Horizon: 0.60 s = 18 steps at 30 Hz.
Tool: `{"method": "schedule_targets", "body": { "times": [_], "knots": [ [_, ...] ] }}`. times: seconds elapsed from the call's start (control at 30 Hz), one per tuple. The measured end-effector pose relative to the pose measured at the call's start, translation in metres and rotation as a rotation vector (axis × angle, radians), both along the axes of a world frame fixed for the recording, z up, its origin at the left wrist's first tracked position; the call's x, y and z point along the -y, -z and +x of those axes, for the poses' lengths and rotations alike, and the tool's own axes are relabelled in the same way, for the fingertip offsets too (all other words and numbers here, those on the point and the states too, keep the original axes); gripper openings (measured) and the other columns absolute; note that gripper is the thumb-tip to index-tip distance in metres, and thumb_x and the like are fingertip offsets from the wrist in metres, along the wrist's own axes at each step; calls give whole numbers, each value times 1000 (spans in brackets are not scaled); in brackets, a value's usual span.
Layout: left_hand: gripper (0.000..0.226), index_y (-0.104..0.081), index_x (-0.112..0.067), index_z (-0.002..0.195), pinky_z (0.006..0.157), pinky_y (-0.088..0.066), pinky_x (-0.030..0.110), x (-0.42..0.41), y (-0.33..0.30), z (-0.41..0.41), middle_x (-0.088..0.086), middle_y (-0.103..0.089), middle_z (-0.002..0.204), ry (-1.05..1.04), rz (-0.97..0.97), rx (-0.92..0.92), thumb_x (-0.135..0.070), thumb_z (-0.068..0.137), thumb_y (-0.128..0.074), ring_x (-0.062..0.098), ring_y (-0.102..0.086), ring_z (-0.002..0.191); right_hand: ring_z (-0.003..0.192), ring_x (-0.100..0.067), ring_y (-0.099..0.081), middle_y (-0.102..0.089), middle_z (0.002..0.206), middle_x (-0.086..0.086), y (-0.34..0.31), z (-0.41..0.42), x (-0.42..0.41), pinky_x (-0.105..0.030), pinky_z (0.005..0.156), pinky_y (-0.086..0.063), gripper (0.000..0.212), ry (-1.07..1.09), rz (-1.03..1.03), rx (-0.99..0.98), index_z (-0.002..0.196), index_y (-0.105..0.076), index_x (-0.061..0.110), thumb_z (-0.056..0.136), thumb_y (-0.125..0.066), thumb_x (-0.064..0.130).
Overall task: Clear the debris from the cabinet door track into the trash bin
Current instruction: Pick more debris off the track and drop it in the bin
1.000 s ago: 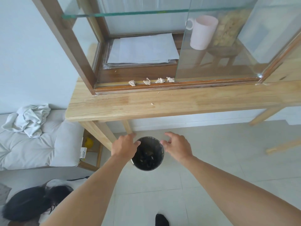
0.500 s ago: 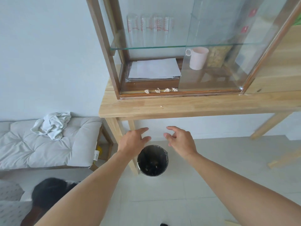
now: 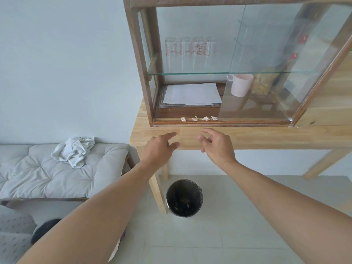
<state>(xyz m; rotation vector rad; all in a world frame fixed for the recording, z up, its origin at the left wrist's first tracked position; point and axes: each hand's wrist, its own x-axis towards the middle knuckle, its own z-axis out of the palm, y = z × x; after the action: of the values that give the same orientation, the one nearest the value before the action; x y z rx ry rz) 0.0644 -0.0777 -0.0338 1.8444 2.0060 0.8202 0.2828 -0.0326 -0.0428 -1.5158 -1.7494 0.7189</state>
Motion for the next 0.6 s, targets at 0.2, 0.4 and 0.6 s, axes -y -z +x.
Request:
{"method": "schedule_targets", "body": {
  "times": [0.2,0.4,0.6],
  "knots": [
    [49,-60,-37,141,65,-51,35,-50,-3,2,-14,-62,69,-18,45,-12,-53,95,-66,16,-63,74,65,-7,-76,-72,63,9,-4,-8,-47,-37,79,-63,39,-12,-29,-29,139,-70,31,102,-65,42],
    [52,-58,-38,141,62,-45,34,-90,-7,13,-13,-59,69,-41,69,-10,-51,92,-69,24,-65,81,56,-7,-74,-78,72,1,-3,-21,-76,-26,60,-52,47,-24,-54,-15,147,-64,29,103,-65,44],
    [34,-70,-34,130,64,-43,33,-101,1,15,-10,-57,68,-41,84,-2,-42,97,-66,28,-64,82,49,-6,-70,-71,51,-1,0,-23,-88,-28,67,-59,33,-56,-33,-28,132,-77,25,103,-69,38]
  ]
}}
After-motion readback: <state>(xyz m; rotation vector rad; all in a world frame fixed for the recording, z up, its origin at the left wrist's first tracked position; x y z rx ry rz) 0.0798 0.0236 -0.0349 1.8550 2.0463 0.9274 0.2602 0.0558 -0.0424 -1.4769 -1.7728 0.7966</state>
